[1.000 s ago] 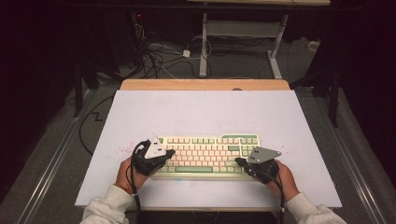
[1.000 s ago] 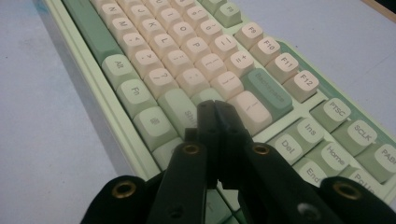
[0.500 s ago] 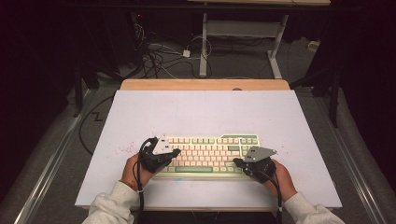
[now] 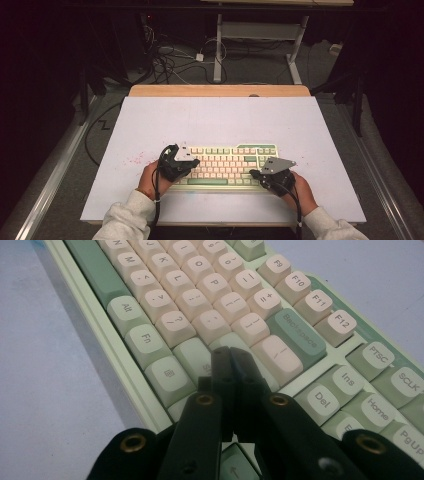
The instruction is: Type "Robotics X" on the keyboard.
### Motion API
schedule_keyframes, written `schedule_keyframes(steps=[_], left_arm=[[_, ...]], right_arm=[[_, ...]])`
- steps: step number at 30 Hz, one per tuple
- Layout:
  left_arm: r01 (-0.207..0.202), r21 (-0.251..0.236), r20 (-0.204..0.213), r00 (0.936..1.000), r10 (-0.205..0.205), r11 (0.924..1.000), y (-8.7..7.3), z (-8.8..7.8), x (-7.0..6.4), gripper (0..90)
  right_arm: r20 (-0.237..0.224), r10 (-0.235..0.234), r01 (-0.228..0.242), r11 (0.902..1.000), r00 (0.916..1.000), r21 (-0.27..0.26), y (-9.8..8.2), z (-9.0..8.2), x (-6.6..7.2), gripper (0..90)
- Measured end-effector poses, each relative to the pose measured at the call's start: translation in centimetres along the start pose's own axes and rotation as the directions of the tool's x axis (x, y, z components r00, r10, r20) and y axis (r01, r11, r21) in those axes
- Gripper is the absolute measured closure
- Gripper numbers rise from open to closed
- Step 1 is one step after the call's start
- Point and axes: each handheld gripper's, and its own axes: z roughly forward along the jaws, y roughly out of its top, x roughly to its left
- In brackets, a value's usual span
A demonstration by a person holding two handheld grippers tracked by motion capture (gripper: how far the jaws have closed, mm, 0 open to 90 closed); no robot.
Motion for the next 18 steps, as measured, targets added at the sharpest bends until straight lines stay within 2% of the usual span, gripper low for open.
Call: schedule_keyframes(steps=[18], left_arm=[[0.017, 0.011, 0.0, 0.9999, -0.017, 0.9998, 0.25, 1.04, 0.55, 87.5]], right_arm=[[0.002, -0.004, 0.004, 1.0, 1.0, -0.001, 0.01, 0.02, 0.06, 90.0]])
